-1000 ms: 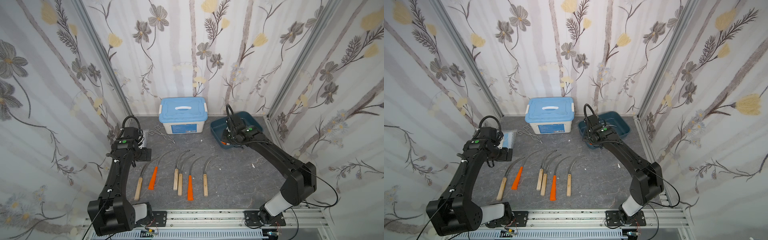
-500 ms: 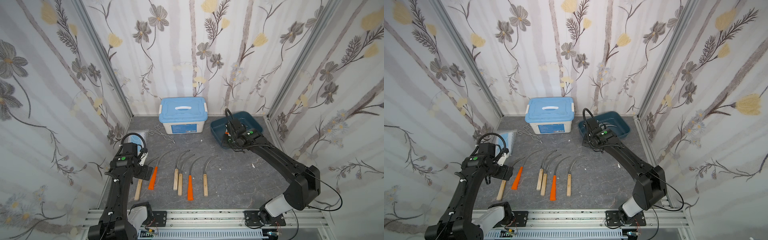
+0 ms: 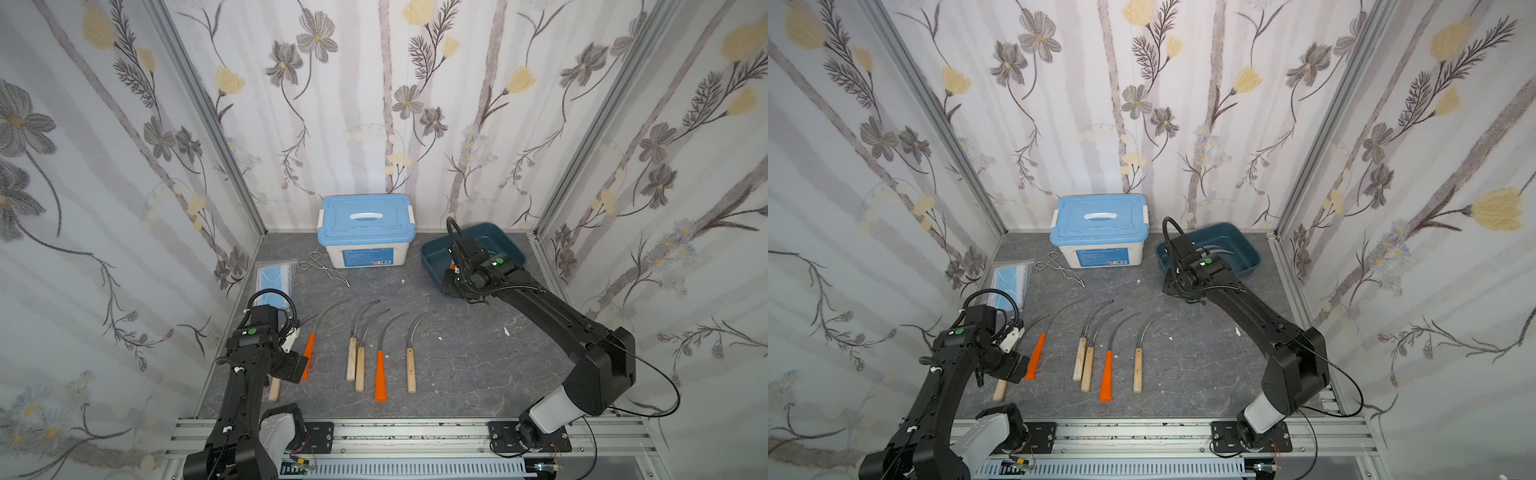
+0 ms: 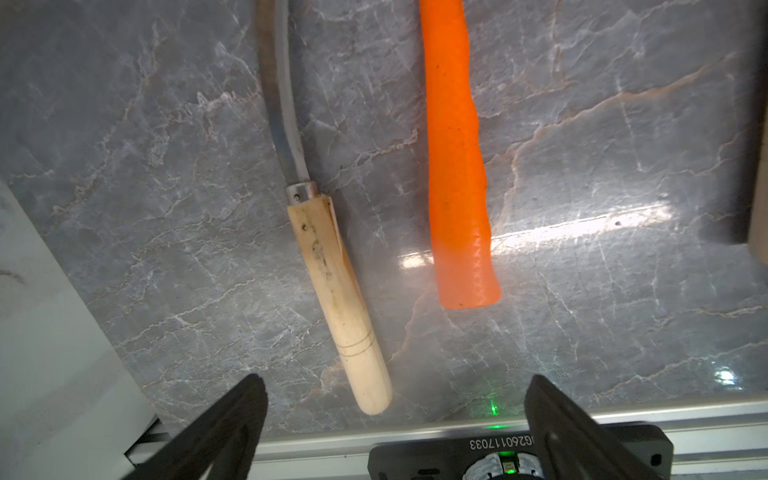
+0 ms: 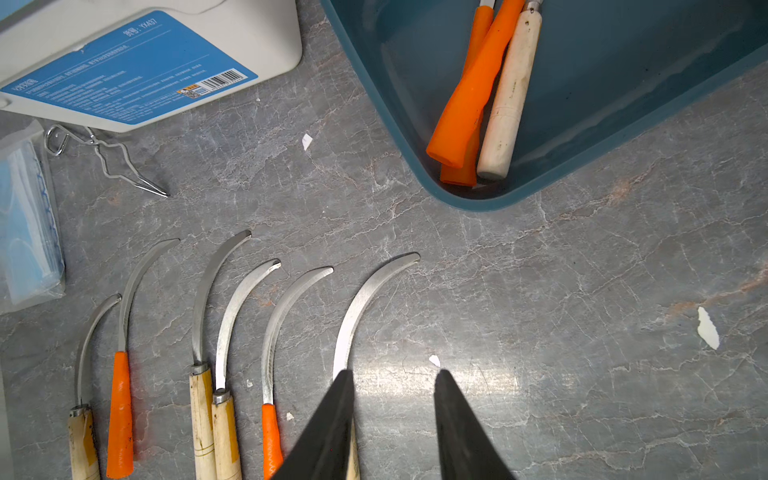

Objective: Put small sickles into storage boxes
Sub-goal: Pick up the sickle at the center of the board.

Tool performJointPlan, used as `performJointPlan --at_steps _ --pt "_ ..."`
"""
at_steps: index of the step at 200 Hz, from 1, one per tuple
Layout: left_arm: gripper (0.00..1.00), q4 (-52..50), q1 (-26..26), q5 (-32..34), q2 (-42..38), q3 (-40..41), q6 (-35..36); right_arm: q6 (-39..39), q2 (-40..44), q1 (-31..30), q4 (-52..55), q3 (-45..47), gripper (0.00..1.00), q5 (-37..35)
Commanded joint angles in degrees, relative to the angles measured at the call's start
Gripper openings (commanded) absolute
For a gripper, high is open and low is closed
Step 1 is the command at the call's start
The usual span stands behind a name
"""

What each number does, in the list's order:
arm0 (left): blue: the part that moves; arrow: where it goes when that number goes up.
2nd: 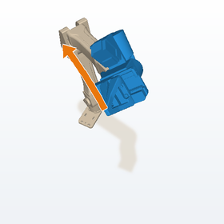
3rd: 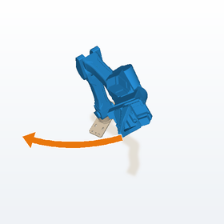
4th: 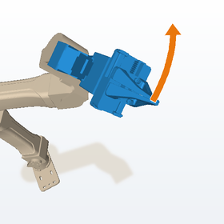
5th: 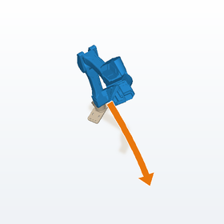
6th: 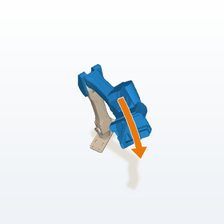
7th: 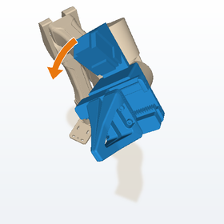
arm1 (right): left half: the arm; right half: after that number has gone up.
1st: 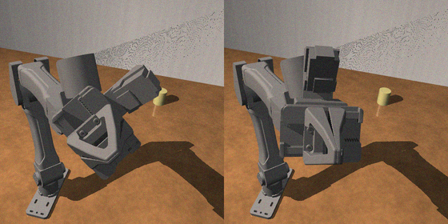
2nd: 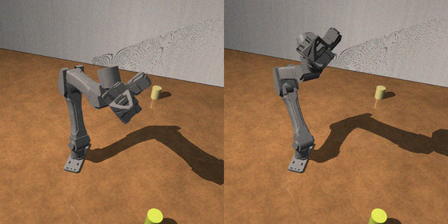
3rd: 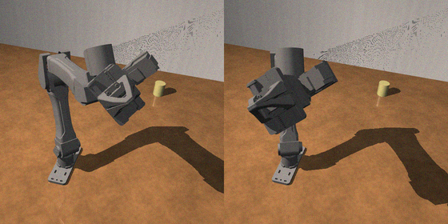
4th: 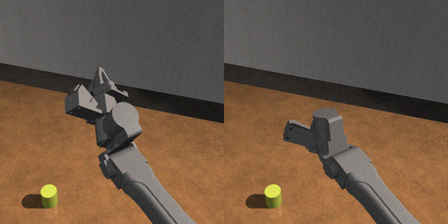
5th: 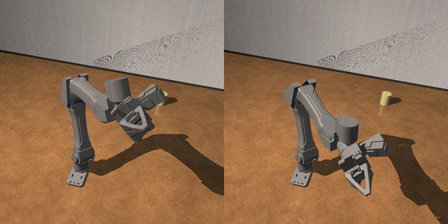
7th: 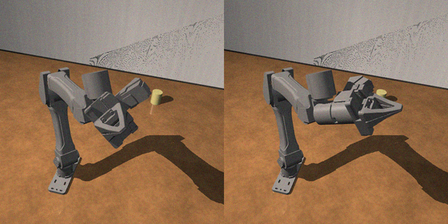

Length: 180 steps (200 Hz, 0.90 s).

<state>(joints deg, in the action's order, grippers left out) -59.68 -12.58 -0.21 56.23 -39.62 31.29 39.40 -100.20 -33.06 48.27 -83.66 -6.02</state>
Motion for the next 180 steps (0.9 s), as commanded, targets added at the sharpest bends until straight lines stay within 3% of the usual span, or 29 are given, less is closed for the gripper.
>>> performJointPlan --at_steps 1,75,180 --pt "1.0 1.5 -2.0 1.0 0.3 0.3 -1.7 -0.9 -1.4 -0.1 0.9 -1.7 0.35 1.0" --pt "0.99 2.2 -11.7 -1.0 5.0 -0.4 2.4 -6.9 -7.3 -0.1 3.4 -8.4 0.35 2.9" --pt "0.97 8.5 -12.0 2.7 12.3 1.5 2.2 -5.7 -5.2 -0.1 2.8 -3.8 0.35 3.1"
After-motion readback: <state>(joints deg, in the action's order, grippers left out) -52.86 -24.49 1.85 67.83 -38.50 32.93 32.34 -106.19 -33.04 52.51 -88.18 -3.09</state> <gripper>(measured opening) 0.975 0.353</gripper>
